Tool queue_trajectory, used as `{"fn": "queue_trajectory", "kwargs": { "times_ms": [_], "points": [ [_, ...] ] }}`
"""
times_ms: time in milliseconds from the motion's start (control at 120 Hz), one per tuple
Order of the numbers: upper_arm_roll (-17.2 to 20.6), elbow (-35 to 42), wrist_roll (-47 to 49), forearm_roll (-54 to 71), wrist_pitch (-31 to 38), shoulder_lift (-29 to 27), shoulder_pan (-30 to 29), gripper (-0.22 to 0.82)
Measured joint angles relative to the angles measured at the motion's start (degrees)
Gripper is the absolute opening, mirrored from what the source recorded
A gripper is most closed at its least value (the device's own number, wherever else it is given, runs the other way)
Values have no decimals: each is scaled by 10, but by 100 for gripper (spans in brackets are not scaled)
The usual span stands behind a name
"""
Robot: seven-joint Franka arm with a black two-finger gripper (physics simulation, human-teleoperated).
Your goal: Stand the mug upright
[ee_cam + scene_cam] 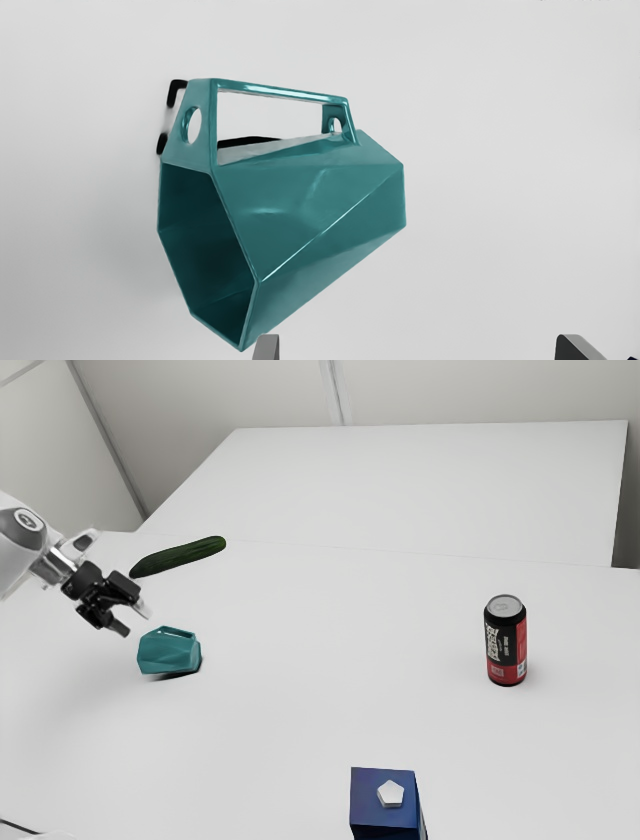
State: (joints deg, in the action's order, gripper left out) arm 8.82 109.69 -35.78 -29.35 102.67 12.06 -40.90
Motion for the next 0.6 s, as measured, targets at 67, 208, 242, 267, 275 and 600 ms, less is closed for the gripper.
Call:
{"fn": "queue_trajectory", "kwargs": {
  "times_ms": [67, 208, 242, 267, 275, 600],
  "points": [
    [0, -8, -26, -12, 1, 20, -8, 60],
    [0, -20, -72, -27, 1, 46, -24, 60],
    [1, -23, -82, -30, 0, 49, -26, 60],
    [1, -26, -88, -33, 0, 53, -29, 60],
    [1, -27, -91, -34, -1, 54, -29, 60],
    [0, -49, -153, -68, -28, 112, -33, 60]
  ]
}}
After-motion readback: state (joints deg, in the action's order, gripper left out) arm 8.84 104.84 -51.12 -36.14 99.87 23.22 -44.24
